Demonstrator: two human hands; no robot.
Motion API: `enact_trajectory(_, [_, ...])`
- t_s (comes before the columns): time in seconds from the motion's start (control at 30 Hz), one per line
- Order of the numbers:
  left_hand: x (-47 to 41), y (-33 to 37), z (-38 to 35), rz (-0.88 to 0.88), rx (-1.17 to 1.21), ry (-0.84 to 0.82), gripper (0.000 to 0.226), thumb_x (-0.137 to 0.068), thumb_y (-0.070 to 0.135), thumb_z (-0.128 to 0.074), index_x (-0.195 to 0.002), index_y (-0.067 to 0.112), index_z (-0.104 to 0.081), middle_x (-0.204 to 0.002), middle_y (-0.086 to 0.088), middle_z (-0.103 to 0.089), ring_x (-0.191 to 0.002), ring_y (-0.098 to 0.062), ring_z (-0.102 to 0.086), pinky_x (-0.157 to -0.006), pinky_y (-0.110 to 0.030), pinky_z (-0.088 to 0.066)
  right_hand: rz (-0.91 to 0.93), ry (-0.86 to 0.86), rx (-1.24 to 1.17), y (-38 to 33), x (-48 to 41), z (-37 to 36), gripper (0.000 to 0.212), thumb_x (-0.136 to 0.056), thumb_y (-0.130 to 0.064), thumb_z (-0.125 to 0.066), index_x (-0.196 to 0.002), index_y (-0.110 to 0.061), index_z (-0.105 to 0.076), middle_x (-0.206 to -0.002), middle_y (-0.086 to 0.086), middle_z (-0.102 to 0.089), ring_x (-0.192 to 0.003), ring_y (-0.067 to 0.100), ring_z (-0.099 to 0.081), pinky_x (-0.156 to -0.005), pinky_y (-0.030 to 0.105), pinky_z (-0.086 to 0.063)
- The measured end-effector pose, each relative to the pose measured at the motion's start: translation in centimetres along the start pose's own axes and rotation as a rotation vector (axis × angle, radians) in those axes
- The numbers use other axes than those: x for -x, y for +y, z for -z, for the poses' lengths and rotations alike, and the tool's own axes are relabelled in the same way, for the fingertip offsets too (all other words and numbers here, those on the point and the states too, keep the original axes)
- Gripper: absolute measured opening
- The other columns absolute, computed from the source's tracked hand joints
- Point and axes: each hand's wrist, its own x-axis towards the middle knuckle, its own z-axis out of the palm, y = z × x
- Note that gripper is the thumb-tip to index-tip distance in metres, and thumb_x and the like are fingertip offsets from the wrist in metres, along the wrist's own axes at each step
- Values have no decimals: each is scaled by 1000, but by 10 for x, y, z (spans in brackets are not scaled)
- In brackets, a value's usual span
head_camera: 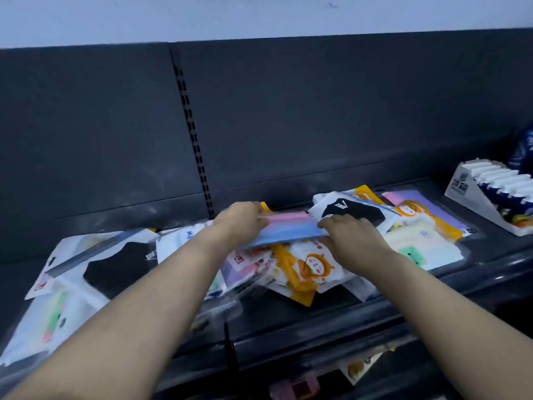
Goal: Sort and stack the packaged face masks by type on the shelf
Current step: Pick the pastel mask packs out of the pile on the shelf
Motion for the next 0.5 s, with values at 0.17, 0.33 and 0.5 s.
enact_trajectory(0.17, [-41, -6, -10, -38, -112, -181, 42, -96, 39, -46, -134, 20, -47, -133, -7, -56, -117, -28, -53, -97, -40, -42, -53, 13, -36, 2, -26, -17, 33, -97, -28, -39, -129, -23, -46, -124, 0, -57, -115, 22, -51, -90, 37, -40])
enact_trajectory(0.33, [-64, -17, -17, -42, -176, -308, 51, -93, 50, -49, -135, 22, -44, -131, -6, -55, -116, -28, -53, -102, -48, -41, -43, -12, -103, 5, -36, -27, 28, -97, -30, -38, -121, -24, -52, -116, -1, -61, -108, 21, -56, -88, 36, -43])
enact_trajectory(0.5, [-73, -20, -8, 16, -133, -264, 52, -71, 60, -72, -97, 17, -60, -97, -1, -63, -89, -22, -59, -80, -35, -49, -68, -21, -169, 17, -41, -26, 29, -95, -30, -42, -121, -26, -54, -119, -1, -63, -110, 22, -58, -89, 35, -41])
